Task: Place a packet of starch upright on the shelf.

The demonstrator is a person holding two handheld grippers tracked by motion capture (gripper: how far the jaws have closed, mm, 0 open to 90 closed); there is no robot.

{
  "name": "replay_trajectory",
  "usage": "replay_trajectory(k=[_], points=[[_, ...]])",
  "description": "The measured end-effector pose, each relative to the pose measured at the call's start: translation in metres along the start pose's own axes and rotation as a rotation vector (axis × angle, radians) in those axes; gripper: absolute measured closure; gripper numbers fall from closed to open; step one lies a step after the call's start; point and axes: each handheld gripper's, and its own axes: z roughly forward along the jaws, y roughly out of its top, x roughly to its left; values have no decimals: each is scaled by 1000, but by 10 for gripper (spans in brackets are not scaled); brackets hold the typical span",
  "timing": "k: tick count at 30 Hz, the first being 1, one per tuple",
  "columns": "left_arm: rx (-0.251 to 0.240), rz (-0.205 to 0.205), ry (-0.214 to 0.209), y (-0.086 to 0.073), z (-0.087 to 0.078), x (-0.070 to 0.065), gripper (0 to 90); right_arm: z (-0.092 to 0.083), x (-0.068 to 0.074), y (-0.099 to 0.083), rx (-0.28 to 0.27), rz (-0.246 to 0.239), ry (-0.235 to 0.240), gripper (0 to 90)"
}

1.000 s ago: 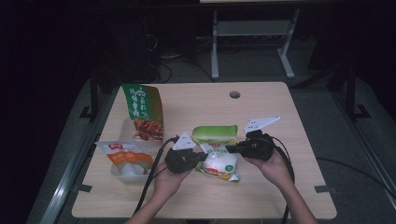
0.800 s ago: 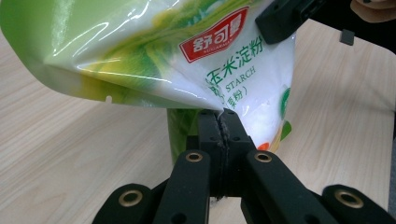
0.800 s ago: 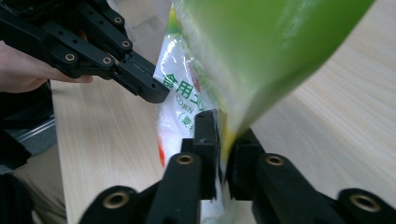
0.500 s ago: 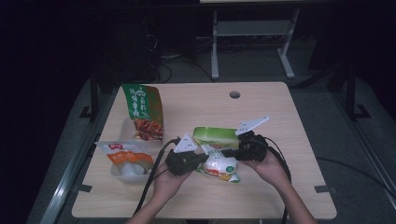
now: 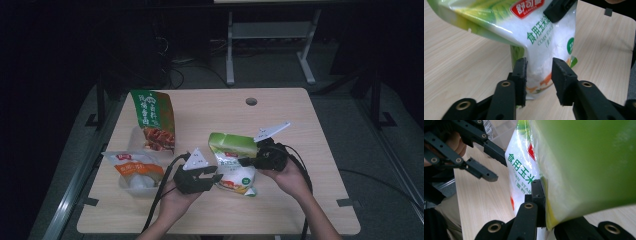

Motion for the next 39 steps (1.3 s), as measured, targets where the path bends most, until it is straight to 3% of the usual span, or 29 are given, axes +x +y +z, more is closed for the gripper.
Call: replay_trajectory(k=[3, 10, 20, 25, 33, 39], points=[[-8, -5, -14, -3, -2, -2, 549, -2, 0, 0, -7, 11, 1, 895], [2, 51, -28, -12, -9, -13, 498, -8, 3, 6, -30, 17, -18, 897], [-2, 75, -55, -28, -20, -21, 453, -11, 10, 32, -36, -9, -51, 898], [0, 65, -73, -37, -23, -24, 429, -9, 16, 49, -45, -18, -26, 898], [12, 82, -97, -47, -27, -26, 402, -1, 28, 80, -42, -41, 3, 898], [16, 86, -104, -51, -28, -28, 394, 5, 38, 107, -54, -86, 29, 898]])
